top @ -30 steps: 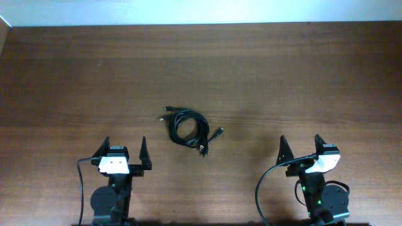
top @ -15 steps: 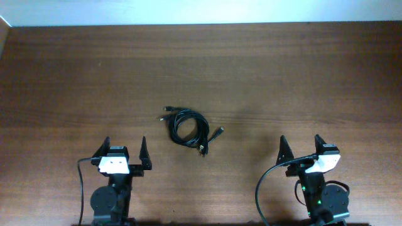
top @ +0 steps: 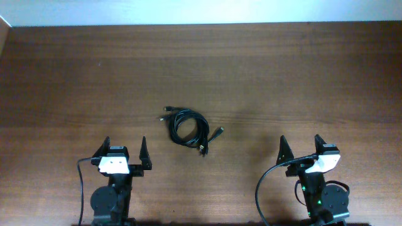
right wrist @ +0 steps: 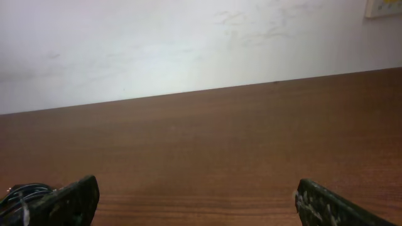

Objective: Untangle cables

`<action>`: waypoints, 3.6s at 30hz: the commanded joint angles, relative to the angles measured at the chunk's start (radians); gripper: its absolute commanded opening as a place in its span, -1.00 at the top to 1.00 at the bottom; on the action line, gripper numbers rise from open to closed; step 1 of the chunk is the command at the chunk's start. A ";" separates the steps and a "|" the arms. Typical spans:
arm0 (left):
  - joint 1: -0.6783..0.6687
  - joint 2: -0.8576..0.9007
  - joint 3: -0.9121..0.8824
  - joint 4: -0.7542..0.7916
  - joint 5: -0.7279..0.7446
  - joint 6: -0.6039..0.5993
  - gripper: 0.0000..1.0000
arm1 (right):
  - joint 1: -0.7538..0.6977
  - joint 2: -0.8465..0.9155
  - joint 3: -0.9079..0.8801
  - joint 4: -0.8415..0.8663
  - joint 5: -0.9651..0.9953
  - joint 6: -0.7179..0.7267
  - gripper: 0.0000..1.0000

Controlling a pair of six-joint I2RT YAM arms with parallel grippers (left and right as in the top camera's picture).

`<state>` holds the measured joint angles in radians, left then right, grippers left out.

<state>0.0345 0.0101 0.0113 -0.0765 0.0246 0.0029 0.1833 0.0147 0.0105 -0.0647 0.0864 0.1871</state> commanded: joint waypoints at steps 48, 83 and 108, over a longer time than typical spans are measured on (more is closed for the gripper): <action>-0.004 0.639 0.917 -0.781 0.335 0.169 -0.98 | 0.006 -0.011 -0.005 -0.008 0.016 0.001 -0.98; -0.233 1.636 1.273 -0.970 0.109 0.008 -0.98 | 0.006 -0.011 -0.005 -0.008 0.016 0.001 -0.98; -0.316 1.888 1.272 -0.791 0.031 -0.272 -0.91 | 0.006 -0.011 -0.005 -0.008 0.016 0.001 -0.98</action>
<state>-0.2760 1.8782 1.2663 -0.8803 0.0696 -0.2562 0.1833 0.0139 0.0105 -0.0654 0.0868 0.1875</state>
